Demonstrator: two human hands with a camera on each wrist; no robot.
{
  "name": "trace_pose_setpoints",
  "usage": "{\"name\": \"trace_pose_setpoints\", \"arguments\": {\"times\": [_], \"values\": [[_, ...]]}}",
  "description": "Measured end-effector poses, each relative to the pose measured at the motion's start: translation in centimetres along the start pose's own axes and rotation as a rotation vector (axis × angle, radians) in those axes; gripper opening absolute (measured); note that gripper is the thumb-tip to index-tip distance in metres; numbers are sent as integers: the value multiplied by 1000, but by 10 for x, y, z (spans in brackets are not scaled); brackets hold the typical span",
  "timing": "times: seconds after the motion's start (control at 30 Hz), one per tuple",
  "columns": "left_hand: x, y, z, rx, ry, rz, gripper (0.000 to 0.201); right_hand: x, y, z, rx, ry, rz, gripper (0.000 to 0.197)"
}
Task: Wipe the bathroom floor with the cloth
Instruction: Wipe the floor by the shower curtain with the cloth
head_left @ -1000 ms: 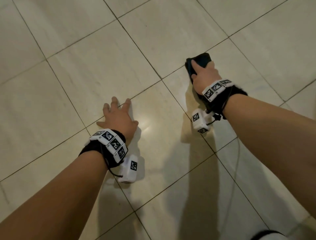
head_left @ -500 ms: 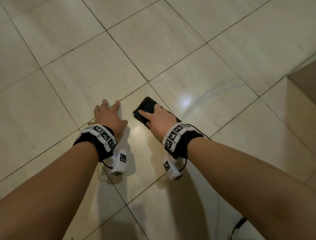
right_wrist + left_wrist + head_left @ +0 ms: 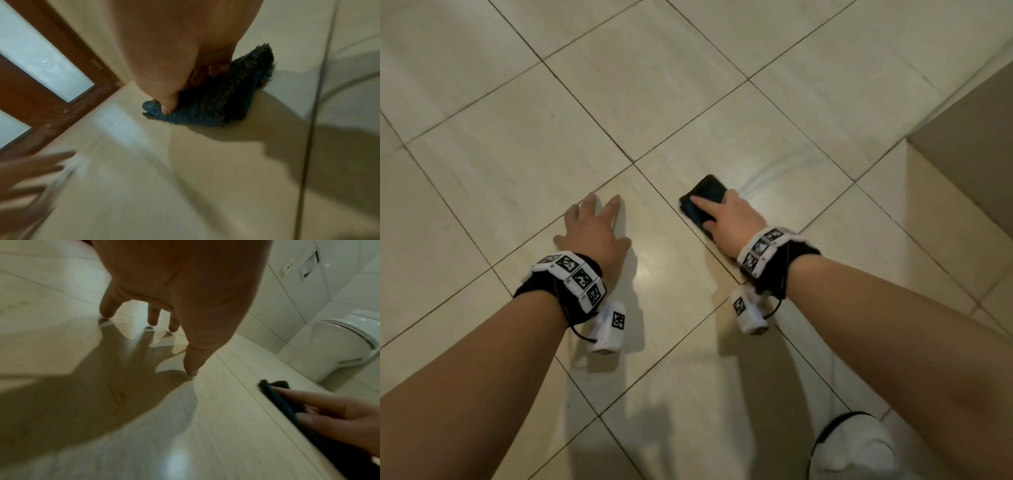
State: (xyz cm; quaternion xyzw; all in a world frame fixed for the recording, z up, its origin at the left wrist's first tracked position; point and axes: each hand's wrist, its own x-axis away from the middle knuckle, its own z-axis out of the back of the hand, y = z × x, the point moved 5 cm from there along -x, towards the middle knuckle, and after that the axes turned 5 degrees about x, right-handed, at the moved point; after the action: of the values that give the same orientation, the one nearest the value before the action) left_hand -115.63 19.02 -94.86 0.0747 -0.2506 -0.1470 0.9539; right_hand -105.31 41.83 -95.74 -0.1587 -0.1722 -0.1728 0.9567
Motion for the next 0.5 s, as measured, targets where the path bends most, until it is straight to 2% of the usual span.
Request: {"name": "trace_pose_setpoints", "arguments": {"times": [0.13,0.2,0.4,0.5], "values": [[0,-3,2,-39,-6,-19,76,-20,74,30,-23,34,-196,50],[0,-3,2,-79,-5,-23,73,-25,97,37,-25,34,-275,51],[-5,-1,-1,-104,-42,8,73,-26,97,33,-49,56,-342,51],[-4,0,-3,-121,-28,10,73,-18,78,29,-68,22,-303,50]]}}
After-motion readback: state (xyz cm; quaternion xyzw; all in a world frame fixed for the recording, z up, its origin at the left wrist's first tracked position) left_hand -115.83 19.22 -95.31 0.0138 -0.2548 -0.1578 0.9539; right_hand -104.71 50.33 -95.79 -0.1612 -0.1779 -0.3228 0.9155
